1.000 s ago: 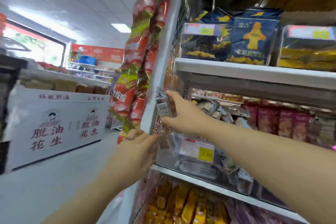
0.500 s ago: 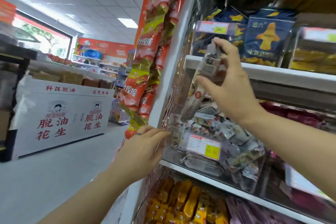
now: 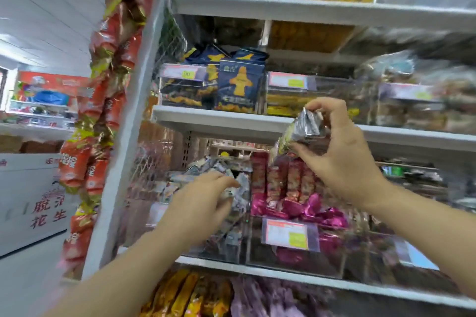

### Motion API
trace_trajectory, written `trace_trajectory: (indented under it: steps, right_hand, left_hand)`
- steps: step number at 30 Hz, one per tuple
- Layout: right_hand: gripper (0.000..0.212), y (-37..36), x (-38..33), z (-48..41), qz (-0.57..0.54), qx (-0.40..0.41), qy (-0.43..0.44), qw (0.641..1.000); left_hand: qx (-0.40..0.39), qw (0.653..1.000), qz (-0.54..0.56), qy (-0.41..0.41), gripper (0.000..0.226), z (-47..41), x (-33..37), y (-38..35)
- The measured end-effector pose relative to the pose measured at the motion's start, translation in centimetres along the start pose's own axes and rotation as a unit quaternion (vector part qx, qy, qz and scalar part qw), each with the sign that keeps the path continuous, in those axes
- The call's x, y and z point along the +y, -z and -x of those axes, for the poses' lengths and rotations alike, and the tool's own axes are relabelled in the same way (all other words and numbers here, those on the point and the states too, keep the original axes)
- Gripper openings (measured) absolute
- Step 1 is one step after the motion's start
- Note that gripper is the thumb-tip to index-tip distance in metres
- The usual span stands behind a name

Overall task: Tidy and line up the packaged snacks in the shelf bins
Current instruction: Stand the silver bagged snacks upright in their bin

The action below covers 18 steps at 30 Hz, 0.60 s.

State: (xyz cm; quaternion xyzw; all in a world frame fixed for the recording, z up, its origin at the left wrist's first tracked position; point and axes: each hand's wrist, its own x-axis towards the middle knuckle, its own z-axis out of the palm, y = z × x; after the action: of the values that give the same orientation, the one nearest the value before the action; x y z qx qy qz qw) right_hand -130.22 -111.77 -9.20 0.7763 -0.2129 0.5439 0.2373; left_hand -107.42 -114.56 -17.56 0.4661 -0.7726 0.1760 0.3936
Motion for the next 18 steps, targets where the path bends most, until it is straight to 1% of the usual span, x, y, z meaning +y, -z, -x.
trace_trajectory:
  steps: [2, 5, 9, 12, 14, 15, 16, 18]
  right_hand:
    - [0.061, 3.2, 1.6, 1.4, 0.038, -0.003, -0.008, 0.999]
    - [0.061, 7.6, 3.7, 3.8, 0.096, 0.004, -0.044, 0.994]
    - [0.059, 11.6, 6.3, 6.5, 0.176, 0.002, -0.096, 0.98]
    - [0.061, 12.4, 8.0, 8.4, 0.195, -0.015, -0.135, 0.971]
    - [0.062, 12.1, 9.3, 9.7, 0.209, -0.057, -0.143, 0.966]
    - [0.058, 11.9, 9.8, 10.2, 0.216, -0.09, -0.156, 0.96]
    - [0.053, 11.8, 10.2, 10.6, 0.234, -0.126, -0.166, 0.95]
    - [0.044, 11.6, 10.8, 11.3, 0.306, -0.192, -0.162, 0.918]
  left_hand:
    - [0.004, 0.999, 0.031, -0.014, 0.033, -0.9, 2.7, -0.9]
    - [0.011, 0.997, 0.078, -0.026, 0.031, -2.1, 6.1, -2.7]
    - [-0.012, 0.995, 0.082, -0.047, 0.031, -3.0, 9.9, -5.3]
    - [-0.026, 0.995, 0.075, -0.068, 0.031, -3.1, 11.5, -6.8]
    - [-0.044, 0.994, 0.073, -0.068, 0.032, -3.0, 11.9, -7.4]
    - [-0.052, 0.994, 0.073, -0.065, 0.032, -3.0, 11.8, -7.7]
    - [-0.057, 0.994, 0.072, -0.062, 0.031, -2.9, 11.8, -7.9]
    - [-0.061, 0.994, 0.073, -0.058, 0.03, -2.8, 11.6, -8.2]
